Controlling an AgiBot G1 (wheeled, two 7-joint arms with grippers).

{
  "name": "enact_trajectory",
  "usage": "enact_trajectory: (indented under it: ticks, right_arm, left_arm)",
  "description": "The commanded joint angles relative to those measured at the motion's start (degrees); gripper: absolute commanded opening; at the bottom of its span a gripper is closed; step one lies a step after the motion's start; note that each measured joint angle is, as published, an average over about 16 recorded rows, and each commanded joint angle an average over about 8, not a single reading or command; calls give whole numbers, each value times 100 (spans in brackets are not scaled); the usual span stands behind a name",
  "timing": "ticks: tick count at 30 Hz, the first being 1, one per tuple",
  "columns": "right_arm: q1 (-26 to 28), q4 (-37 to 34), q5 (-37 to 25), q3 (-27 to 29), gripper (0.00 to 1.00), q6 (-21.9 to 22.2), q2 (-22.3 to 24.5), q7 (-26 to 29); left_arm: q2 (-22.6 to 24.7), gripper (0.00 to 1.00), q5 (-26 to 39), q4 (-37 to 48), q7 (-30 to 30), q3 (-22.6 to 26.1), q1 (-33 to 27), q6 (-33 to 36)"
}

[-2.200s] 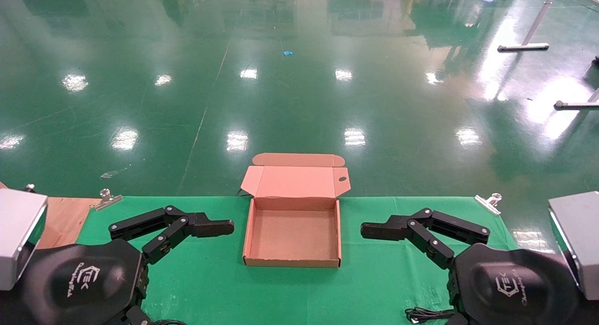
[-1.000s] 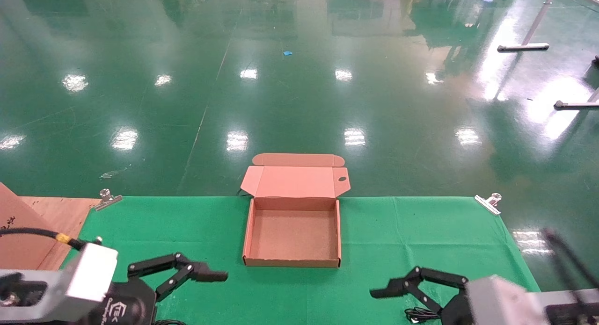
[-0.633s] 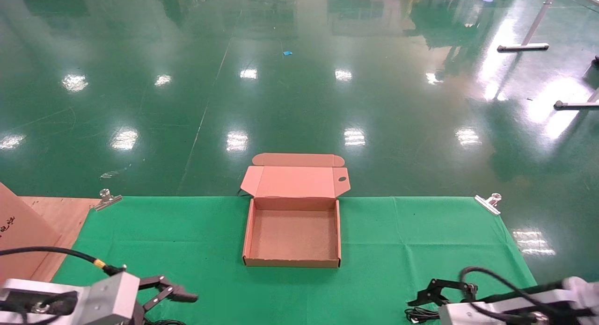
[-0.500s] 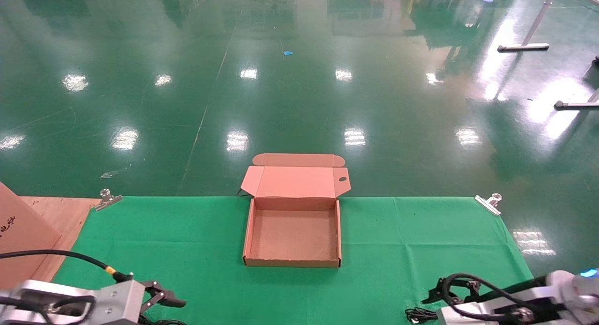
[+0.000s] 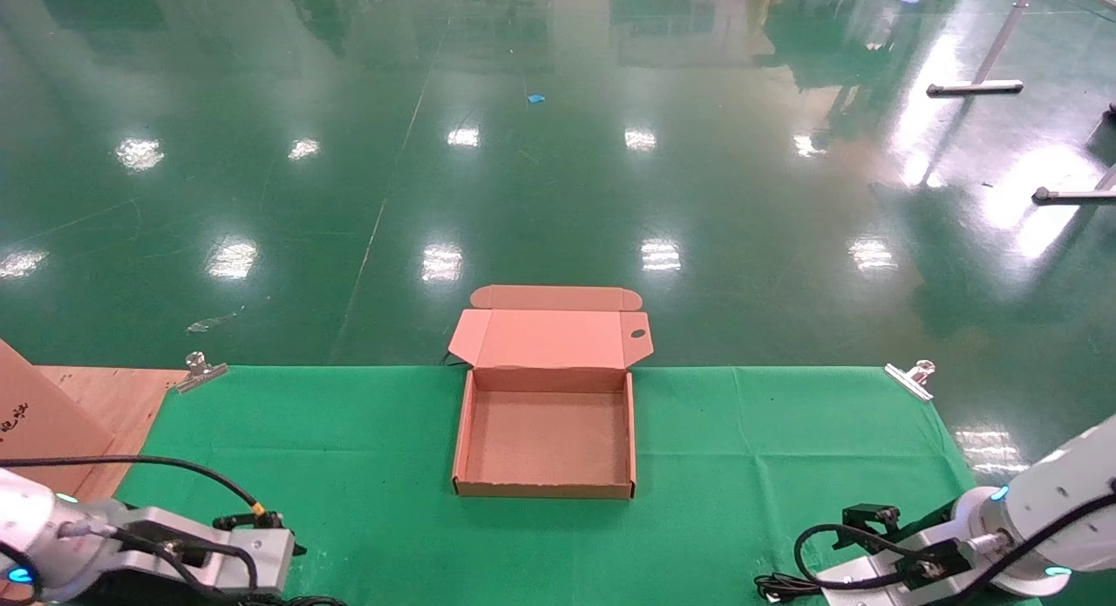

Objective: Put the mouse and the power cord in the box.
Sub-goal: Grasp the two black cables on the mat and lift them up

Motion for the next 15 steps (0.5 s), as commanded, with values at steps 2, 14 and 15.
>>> enact_trajectory:
  ticks: [2, 14, 15]
  right_arm:
    - [7, -478, -167, -82, 100, 204, -180, -216]
    - [142, -2487, -43, -54, 100, 1080, -943, -1293]
    - [168, -2629, -30, -50, 100, 1131, -1003, -1377]
  left_arm:
    - [194, 100, 188, 340, 214, 97, -25, -166]
    - [699, 100, 285, 1585, 974, 175, -136, -502]
    - [729, 100, 289, 1662, 1028, 177, -157, -521]
